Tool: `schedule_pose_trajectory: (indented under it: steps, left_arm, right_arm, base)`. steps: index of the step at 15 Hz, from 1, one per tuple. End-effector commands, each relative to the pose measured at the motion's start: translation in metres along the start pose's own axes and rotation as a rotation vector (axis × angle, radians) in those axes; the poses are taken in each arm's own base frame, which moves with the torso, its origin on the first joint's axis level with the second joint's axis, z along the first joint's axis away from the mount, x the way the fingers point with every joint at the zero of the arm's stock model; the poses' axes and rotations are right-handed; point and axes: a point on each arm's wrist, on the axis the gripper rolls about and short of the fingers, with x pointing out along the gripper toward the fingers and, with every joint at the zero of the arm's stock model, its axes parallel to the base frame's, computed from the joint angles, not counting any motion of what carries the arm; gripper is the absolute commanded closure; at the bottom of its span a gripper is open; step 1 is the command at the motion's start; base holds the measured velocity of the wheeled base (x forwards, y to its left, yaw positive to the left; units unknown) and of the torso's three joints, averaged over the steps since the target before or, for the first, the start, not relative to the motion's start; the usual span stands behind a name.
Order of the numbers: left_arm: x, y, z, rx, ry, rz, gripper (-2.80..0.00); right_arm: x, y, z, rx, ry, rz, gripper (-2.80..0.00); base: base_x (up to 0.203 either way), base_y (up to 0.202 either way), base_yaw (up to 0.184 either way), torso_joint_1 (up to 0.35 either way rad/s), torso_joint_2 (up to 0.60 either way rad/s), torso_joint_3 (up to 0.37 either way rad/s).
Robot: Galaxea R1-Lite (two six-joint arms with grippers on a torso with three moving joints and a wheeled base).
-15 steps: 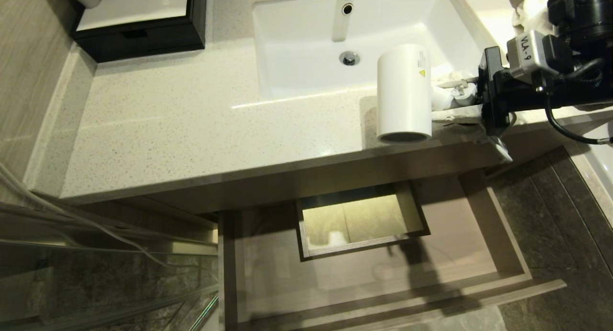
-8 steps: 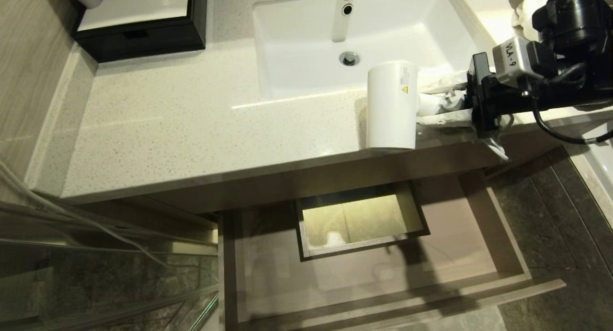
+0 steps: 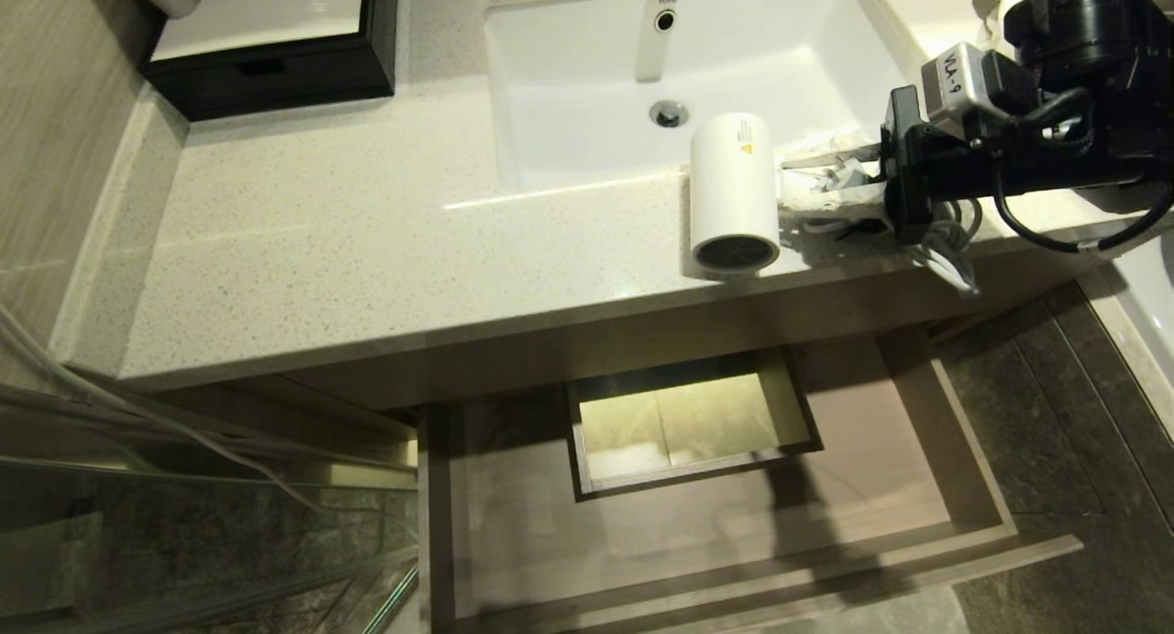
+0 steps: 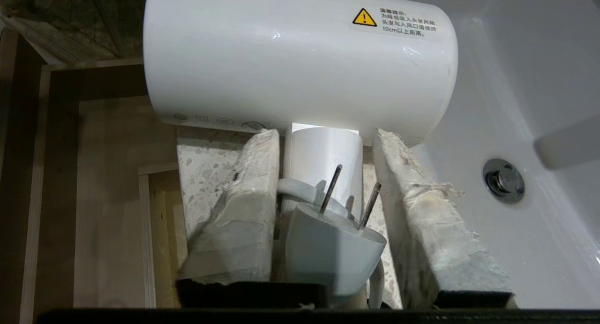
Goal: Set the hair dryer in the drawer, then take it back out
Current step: Place it on the countertop
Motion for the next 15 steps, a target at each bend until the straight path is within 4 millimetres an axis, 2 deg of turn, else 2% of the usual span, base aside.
schedule_pose_trajectory:
  steps: [1, 9, 15]
  left_arm:
    - [0.0, 0.0, 0.0, 0.0, 0.002, 0.001, 0.0]
    - [0.0, 0.0, 0.0, 0.0, 0.001, 0.001, 0.0]
    - [0.0, 0.0, -0.001, 0.0, 0.002, 0.0, 0.0]
  right_arm:
    - [0.001, -0.001, -0.005, -0.001, 0.003, 0.0, -2.8]
    - [-0.036, -0.007, 0.012, 0.045, 0.036, -0.072, -2.8]
    - [-0.042, -0.007, 0.021, 0.043, 0.022, -0.08, -2.8]
  base:
    - [0.0, 0.0, 0.0, 0.0, 0.0, 0.0]
    - [0.0, 0.0, 0.0, 0.0, 0.0, 0.0]
    - [0.0, 0.0, 0.0, 0.0, 0.0, 0.0]
